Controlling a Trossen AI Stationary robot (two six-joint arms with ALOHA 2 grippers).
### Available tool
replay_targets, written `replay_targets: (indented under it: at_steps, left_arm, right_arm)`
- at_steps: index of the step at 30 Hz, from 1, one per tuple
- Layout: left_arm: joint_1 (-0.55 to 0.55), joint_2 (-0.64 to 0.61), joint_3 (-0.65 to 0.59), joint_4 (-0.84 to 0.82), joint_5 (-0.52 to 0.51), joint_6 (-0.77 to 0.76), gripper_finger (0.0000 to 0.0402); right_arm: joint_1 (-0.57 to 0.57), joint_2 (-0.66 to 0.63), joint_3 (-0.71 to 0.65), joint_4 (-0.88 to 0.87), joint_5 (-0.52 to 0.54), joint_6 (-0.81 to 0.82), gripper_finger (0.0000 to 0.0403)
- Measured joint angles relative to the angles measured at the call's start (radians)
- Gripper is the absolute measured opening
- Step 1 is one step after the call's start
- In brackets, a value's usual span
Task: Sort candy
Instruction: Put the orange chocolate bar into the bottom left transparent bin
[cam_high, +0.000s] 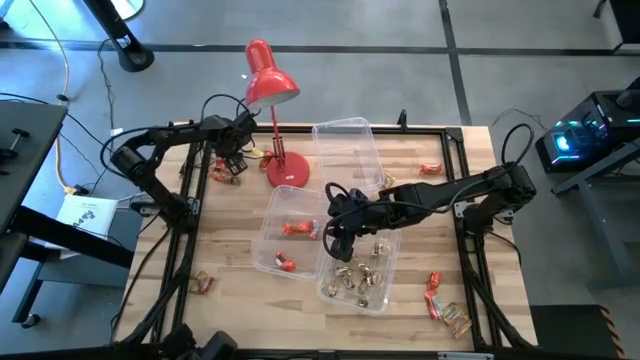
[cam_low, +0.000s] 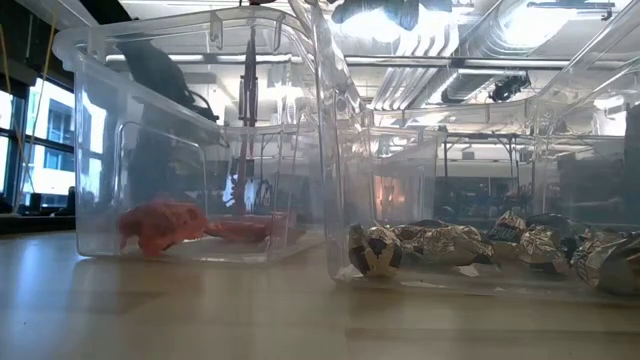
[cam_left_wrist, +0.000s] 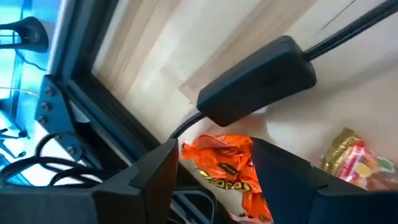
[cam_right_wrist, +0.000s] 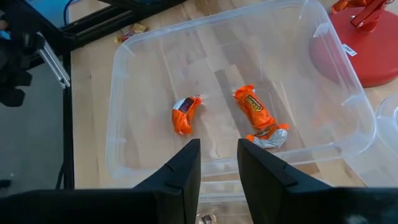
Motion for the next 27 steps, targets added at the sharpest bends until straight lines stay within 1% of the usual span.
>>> replay_targets:
  at_steps: [5,8,12,16,18,19,21,24,27]
  left_arm:
    - [-0.017,0.037,0.000,-0.007,-0.060,-0.002,0.0195]
    - [-0.018,0.049,0.000,-0.009,-0.080,0.007,0.0179]
    - [-0.021,0.075,0.000,-0.012,-0.136,0.023,0.0132]
    - [-0.022,0.086,0.000,-0.050,-0.148,0.052,0.0064]
    - [-0.021,0.086,0.000,-0.069,-0.134,0.048,0.0023]
    - [-0.018,0.086,0.000,-0.081,-0.116,0.045,0.0012]
    - [-0.009,0.086,0.000,-0.109,-0.067,0.033,0.0007]
    - [-0.005,0.083,0.000,-0.158,-0.020,0.008,0.0001]
    - [-0.006,0.045,0.000,-0.196,0.030,-0.007,0.0001]
  right_arm:
    - [0.000,0.000,0.000,0.000,0.000,0.008,0.0099]
    - [0.002,0.000,0.000,0.000,0.008,0.008,0.0099]
    - [0.002,0.000,0.000,0.000,0.027,0.018,0.0099]
    - [0.013,0.000,0.000,0.000,0.056,0.019,0.0099]
    - [0.021,0.000,0.000,0.000,0.064,0.019,0.0099]
    - [0.025,0.000,0.000,0.000,0.067,0.019,0.0099]
    - [0.032,0.000,0.000,0.000,0.073,0.019,0.0099]
    - [0.039,0.000,0.000,0.000,0.084,0.019,0.0099]
    - [0.042,0.000,0.000,0.000,0.095,0.018,0.0099]
